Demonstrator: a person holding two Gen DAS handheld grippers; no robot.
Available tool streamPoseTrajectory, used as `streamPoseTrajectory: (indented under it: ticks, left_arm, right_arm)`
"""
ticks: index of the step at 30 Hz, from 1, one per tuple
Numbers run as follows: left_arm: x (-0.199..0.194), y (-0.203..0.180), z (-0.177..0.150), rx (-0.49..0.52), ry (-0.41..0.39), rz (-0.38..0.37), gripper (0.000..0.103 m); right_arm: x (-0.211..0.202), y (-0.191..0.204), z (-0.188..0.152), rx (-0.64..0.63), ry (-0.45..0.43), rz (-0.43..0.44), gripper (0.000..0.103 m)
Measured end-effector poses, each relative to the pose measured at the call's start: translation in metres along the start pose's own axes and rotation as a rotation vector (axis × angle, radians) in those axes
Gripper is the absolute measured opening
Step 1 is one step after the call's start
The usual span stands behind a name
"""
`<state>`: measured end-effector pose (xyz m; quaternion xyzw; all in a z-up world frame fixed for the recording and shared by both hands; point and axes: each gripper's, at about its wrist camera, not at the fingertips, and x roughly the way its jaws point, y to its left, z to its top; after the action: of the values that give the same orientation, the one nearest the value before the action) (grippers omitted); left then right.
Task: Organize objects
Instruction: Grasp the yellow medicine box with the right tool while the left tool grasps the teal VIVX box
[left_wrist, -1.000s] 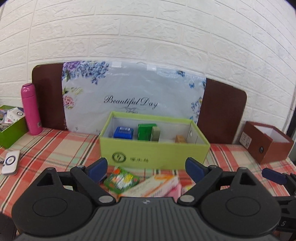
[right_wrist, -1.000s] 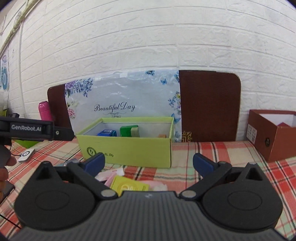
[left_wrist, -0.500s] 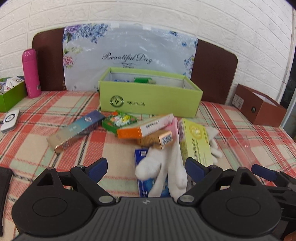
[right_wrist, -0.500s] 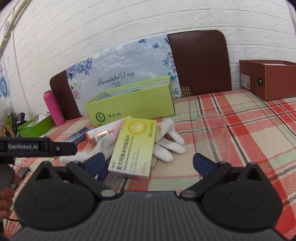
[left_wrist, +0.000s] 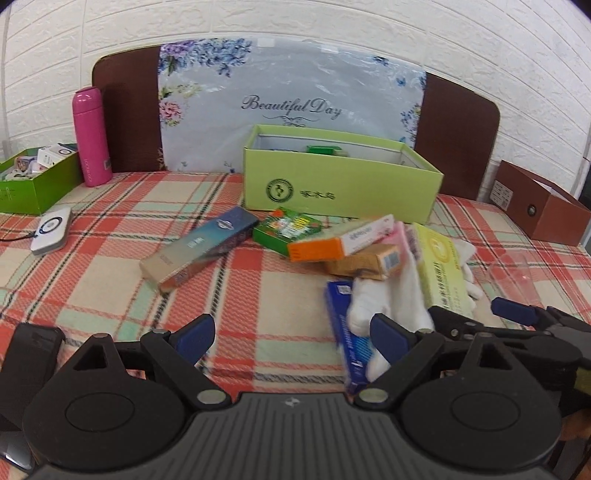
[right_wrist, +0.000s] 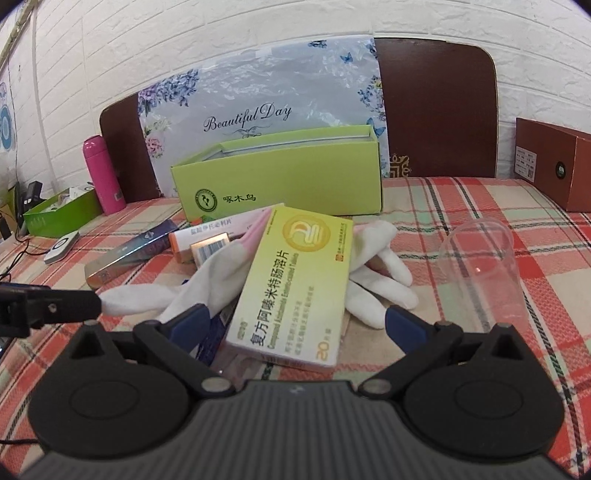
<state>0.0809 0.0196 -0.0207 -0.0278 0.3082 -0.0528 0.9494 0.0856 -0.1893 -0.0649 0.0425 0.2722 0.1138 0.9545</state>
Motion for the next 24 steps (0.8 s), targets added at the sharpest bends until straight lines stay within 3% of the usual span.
streamPoseTrajectory:
  ticks: [2,5,6,14,18,22,24]
  left_arm:
    - [0.007,0.009,0.006,0.009,0.011,0.020,0.094]
    - [0.020,0.026,0.019,0.024,0.006,0.023,0.094]
    - [0.025,0.032,0.023,0.019,0.000,0.030,0.094]
    - [0.091,0.073,0.061,0.027,0.007,0.132,0.094]
    - [0.122,0.080,0.065,0.036,0.085,0.101,0.093]
    - [0.127,0.073,0.055,0.075,0.127,0.079,0.060]
    - [0.119,0.068,0.048,0.083,0.128,0.070,0.053]
  right_arm:
    - [0.007,-0.001,0.001,0.015,0.017,-0.011,0.102]
    - [0.008,-0.007,0.000,0.040,0.044,0.004,0.068]
    - [0.007,-0.008,-0.001,0.050,0.057,0.006,0.066]
    - [-0.029,-0.011,-0.011,0.023,0.093,0.013,0.066]
    - [-0.042,-0.016,-0.014,0.036,0.105,-0.001,0.066]
    - [-0.051,-0.020,-0.013,0.026,0.105,-0.021,0.066]
    - [-0.055,-0.022,-0.013,0.024,0.111,-0.021,0.066]
